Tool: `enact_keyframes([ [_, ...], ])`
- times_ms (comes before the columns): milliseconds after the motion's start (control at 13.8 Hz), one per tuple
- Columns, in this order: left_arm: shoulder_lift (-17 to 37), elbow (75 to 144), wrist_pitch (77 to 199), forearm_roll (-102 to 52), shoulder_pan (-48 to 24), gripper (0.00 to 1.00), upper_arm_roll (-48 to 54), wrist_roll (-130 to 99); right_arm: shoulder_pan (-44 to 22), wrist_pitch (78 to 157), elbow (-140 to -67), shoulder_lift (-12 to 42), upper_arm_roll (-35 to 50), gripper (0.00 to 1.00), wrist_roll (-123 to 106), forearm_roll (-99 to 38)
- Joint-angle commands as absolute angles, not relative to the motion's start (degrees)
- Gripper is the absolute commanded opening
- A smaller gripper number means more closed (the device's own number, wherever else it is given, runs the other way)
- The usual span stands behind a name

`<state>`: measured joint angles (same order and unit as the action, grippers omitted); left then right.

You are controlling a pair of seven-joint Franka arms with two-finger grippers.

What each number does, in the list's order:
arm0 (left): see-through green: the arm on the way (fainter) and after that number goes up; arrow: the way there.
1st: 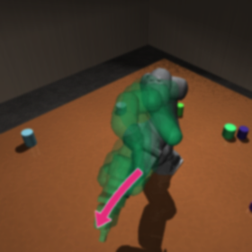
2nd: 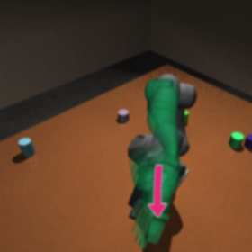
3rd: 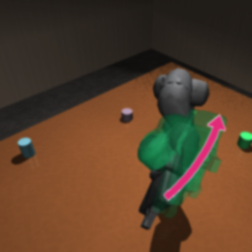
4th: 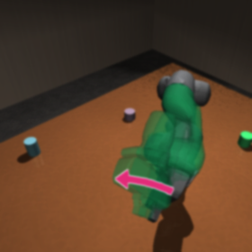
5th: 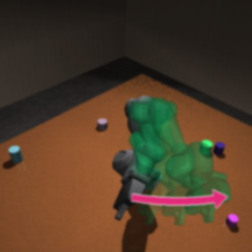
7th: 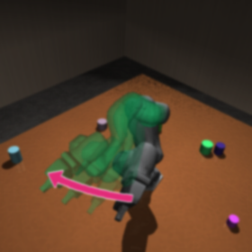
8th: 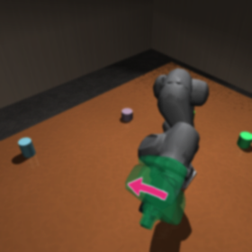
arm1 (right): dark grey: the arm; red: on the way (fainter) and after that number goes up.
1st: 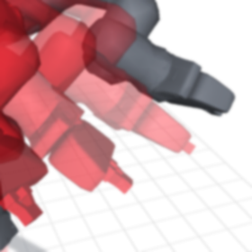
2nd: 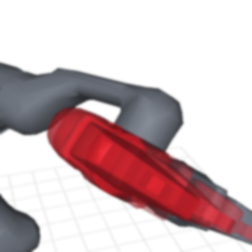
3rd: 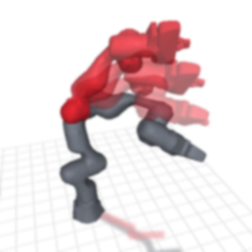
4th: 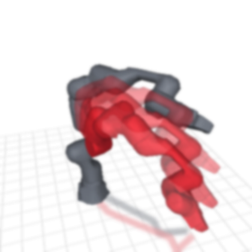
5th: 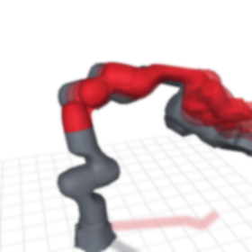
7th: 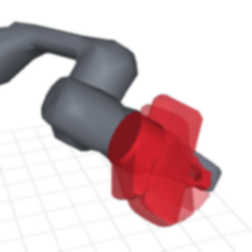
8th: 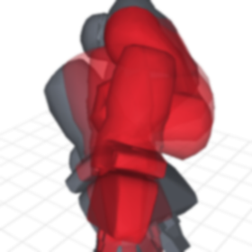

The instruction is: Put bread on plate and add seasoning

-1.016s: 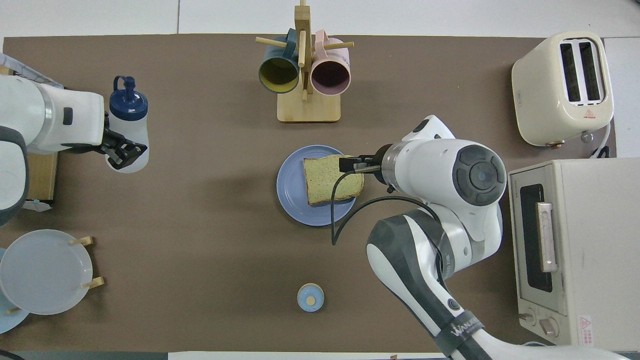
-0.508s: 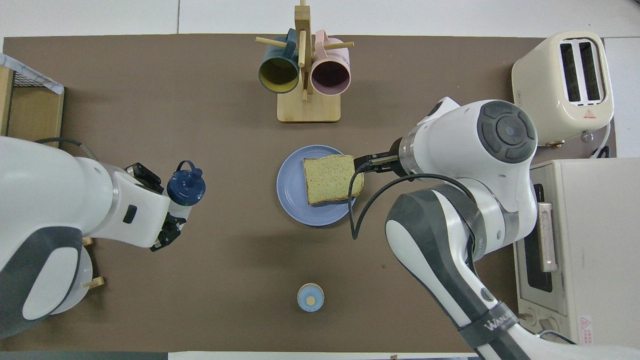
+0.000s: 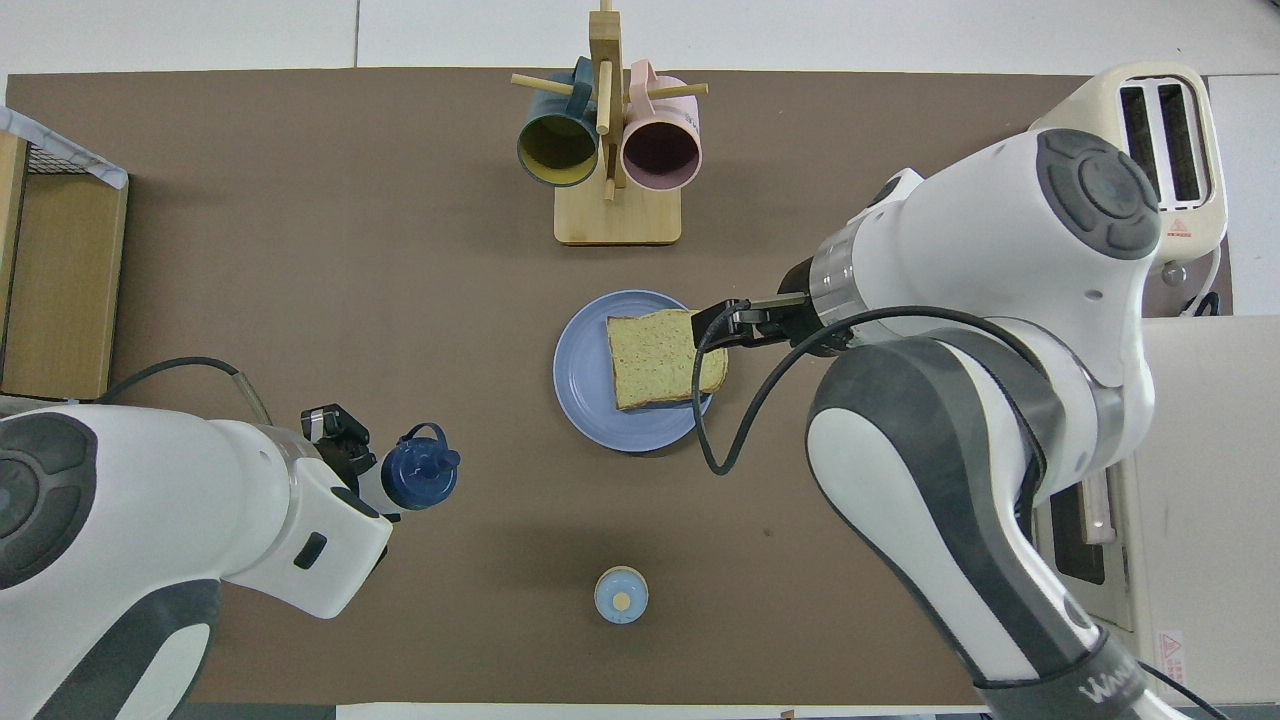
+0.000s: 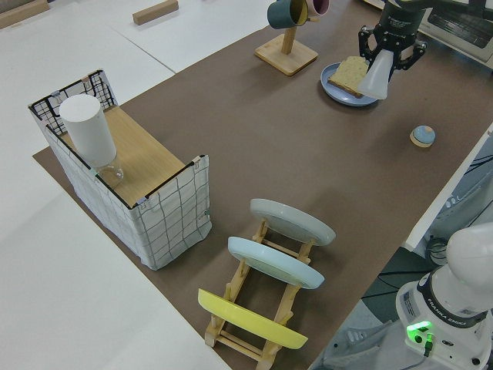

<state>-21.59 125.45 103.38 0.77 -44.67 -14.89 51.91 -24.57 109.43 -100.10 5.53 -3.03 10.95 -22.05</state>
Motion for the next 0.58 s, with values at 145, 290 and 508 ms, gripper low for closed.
enact_keyframes([
  [145, -24.79, 126.74, 100.81, 2.37, -45.0, 0.0, -13.97, 55.8, -24.61, 106.96, -99.84, -0.6, -0.1, 0.98, 20.55, -29.0],
  [290, -24.96, 126.74, 99.94, 2.81, -45.0, 0.0, -13.63, 57.21, -24.7, 107.14, -99.67, -2.28, 0.88, 0.95, 23.63, -29.53],
  [508, -25.75, 127.0, 99.76, 2.81, -44.83, 0.0, -12.83, 57.22, -24.61, 107.23, -96.78, -2.11, 0.79, 0.92, 25.66, -33.48],
])
